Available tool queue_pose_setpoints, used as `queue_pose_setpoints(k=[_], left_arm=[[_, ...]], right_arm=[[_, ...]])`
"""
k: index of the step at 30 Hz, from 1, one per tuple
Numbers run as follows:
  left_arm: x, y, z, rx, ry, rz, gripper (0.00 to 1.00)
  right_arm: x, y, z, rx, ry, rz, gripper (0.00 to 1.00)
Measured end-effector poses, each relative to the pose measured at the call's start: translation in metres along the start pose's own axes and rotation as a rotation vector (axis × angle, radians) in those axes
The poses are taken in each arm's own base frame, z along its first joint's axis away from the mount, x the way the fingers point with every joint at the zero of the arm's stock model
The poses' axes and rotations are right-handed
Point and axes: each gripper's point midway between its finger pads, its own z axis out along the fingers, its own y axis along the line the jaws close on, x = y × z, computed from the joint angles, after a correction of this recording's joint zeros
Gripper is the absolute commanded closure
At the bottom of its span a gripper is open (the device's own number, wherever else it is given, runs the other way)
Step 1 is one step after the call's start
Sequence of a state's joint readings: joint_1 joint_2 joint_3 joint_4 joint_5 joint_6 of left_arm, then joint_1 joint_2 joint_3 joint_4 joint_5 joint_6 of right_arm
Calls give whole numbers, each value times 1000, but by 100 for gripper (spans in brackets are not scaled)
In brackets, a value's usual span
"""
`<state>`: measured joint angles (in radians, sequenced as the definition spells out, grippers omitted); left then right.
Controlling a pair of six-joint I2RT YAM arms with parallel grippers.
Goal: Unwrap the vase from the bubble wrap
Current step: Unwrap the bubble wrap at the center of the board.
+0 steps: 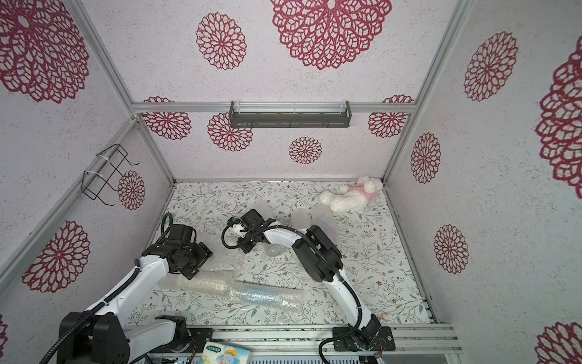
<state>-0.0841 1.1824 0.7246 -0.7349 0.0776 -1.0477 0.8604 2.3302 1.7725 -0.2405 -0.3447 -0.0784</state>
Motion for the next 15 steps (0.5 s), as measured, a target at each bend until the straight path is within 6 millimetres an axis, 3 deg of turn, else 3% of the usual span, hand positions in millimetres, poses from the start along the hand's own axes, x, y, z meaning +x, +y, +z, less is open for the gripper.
queue_pose_setpoints(k=[8, 15], left_arm=[[-3, 0, 11, -32, 19, -1, 21], [-21, -14, 12, -18, 8, -3, 21]], right_arm=[[-35, -13, 5, 51, -68, 5, 100], [-55, -43, 6, 152, -121, 70, 100]])
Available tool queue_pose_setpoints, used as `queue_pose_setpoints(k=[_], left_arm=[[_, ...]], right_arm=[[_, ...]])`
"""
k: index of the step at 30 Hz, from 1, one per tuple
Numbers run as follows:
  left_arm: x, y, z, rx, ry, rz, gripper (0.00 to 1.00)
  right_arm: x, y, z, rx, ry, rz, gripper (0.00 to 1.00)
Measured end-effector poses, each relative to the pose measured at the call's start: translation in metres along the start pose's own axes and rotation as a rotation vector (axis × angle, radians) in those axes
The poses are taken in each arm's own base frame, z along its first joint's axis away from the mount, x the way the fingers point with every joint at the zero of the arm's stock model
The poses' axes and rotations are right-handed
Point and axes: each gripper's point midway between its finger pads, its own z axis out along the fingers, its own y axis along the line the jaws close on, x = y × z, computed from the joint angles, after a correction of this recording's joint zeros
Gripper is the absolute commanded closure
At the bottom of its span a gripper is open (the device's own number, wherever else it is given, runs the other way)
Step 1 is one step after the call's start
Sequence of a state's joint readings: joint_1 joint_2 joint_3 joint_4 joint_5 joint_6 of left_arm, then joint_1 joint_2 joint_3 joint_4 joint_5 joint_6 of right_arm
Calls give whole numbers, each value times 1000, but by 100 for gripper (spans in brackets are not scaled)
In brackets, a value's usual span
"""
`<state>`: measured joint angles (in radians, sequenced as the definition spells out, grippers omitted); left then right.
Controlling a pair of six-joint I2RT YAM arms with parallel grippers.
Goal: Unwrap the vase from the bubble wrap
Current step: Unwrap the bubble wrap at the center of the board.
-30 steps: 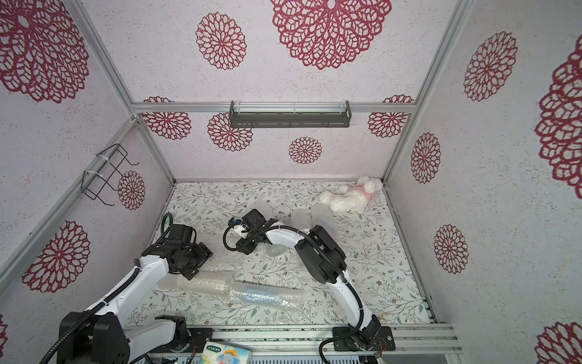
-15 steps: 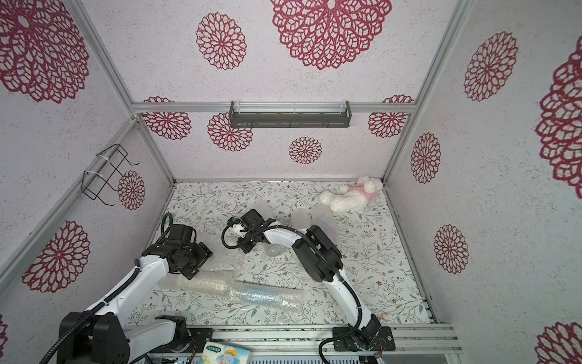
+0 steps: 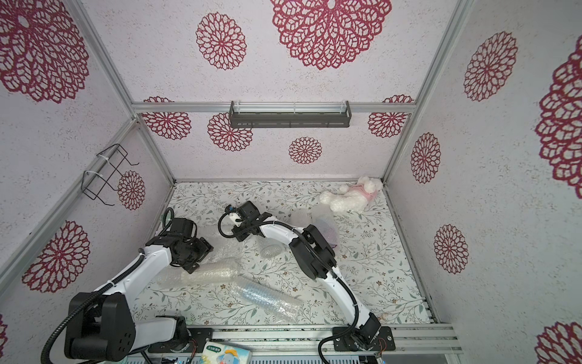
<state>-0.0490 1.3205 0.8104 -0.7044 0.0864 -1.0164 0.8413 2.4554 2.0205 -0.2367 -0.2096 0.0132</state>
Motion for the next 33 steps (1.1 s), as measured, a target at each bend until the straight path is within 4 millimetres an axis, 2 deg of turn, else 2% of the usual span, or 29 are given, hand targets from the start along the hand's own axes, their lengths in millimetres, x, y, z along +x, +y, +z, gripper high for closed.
queue_pose_setpoints(k=[7, 13, 27, 33], left_arm=[[-10, -17, -1, 35, -3, 18, 21], [-10, -24, -3, 67, 0, 23, 21], [25, 5, -11, 90, 21, -2, 21], [34, 2, -38, 154, -9, -4, 21]], right_arm=[[-27, -30, -8, 120, -86, 61, 100], [-51, -43, -17, 182, -162, 95, 100], [-60, -58, -22, 234, -210, 148, 100], [-65, -58, -23, 233, -230, 147, 100]])
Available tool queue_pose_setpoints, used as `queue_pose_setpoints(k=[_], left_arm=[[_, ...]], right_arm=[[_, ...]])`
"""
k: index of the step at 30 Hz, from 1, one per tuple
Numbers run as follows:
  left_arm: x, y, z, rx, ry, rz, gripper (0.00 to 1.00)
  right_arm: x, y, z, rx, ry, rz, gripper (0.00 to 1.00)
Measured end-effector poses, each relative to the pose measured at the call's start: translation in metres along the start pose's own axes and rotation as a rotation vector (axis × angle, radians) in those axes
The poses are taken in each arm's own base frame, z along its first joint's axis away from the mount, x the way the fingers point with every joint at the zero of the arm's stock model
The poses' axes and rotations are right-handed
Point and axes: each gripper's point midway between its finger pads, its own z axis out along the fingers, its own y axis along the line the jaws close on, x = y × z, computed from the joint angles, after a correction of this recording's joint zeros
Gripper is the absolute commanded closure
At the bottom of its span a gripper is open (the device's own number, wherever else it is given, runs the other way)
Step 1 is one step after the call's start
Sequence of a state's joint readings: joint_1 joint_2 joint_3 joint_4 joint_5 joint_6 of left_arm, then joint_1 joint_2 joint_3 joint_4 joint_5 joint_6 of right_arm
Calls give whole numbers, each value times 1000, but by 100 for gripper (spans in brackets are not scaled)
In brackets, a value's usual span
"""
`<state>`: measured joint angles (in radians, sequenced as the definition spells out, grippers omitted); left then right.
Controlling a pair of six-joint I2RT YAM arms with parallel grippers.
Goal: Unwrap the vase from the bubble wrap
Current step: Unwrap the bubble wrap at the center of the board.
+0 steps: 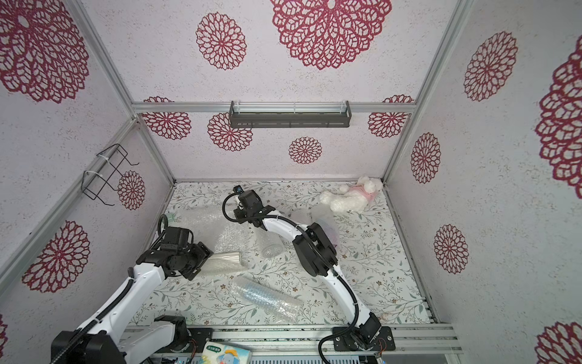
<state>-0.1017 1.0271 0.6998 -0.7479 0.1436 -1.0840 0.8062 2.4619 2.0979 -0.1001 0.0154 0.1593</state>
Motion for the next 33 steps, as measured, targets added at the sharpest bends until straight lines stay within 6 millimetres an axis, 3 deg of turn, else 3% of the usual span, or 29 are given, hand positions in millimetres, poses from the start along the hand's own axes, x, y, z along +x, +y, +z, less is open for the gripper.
queue_pose_setpoints(k=[8, 18, 22, 26, 33], left_arm=[[-5, -14, -28, 61, -61, -8, 21], [-34, -49, -7, -9, -40, 4, 22], [-31, -41, 6, -32, -24, -14, 23], [-18, -17, 18, -71, -2, -51, 23], [-2, 10, 21, -89, 5, -104, 23]], right_arm=[[-2, 0, 0, -5, -12, 2, 100], [16, -5, 1, -5, 9, 24, 100], [15, -5, -1, -6, 2, 30, 100], [7, -3, -5, -10, -16, 30, 100], [3, -2, -6, -17, -30, 30, 99]])
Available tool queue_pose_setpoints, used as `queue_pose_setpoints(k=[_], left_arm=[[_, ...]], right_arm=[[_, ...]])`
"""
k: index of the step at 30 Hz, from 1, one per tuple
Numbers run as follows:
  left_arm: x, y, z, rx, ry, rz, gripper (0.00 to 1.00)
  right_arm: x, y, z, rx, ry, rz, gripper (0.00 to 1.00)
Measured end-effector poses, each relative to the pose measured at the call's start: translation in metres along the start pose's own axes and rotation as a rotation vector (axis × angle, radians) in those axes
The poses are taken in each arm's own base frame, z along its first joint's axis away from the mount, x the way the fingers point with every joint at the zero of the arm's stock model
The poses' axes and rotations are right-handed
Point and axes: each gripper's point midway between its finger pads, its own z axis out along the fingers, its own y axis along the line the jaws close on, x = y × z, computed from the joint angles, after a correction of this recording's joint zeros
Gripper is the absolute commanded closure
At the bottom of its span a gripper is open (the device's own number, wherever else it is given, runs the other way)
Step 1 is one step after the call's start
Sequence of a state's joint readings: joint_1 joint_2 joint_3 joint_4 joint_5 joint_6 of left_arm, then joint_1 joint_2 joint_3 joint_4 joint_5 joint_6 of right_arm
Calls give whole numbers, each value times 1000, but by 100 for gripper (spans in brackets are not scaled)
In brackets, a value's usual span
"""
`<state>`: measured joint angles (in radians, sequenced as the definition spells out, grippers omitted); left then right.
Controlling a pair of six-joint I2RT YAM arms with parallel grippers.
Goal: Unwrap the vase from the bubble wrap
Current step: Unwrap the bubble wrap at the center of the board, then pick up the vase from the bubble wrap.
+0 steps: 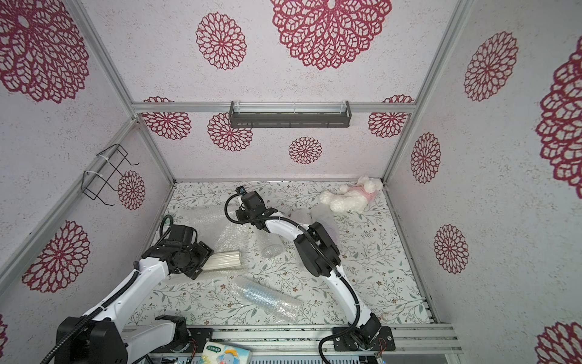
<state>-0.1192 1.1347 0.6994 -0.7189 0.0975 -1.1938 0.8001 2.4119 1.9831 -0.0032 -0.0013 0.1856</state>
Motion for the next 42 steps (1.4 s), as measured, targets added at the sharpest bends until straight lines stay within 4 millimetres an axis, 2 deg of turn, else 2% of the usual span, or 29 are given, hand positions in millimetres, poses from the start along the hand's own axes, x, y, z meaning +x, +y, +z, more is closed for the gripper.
queue_pose_setpoints(k=[4, 8, 12, 15, 19, 25, 28, 30, 34, 38, 42], left_arm=[[7, 8, -3, 5, -3, -7, 23], [10, 7, -17, 61, -31, -26, 22], [9, 4, -27, 113, -61, -63, 21], [5, 3, -27, 116, -79, -96, 20], [-4, -1, -25, 102, -104, -139, 20], [-25, -23, -27, 103, -140, -192, 20], [-25, -20, -18, 82, -128, -218, 20], [-20, -13, -12, 67, -115, -240, 20], [-13, 5, -3, 43, -105, -283, 20], [-11, 15, 3, 33, -103, -318, 21], [-13, 16, 7, 40, -105, -337, 21]], right_arm=[[0, 0, 0, -2, -2, 0, 98], [1, 0, -1, -3, -1, 0, 97], [6, -1, -4, -2, 5, 0, 93], [5, 0, -7, -6, -1, 0, 88], [2, 2, -18, -15, -7, 0, 78], [-14, 9, -35, -40, -46, -2, 57], [-21, 12, -44, -47, -68, -3, 47], [-23, 16, -53, -54, -74, -6, 43], [-33, 26, -76, -70, -102, -15, 41], [-50, 41, -113, -95, -165, -34, 40], [-65, 57, -155, -125, -238, -50, 40]])
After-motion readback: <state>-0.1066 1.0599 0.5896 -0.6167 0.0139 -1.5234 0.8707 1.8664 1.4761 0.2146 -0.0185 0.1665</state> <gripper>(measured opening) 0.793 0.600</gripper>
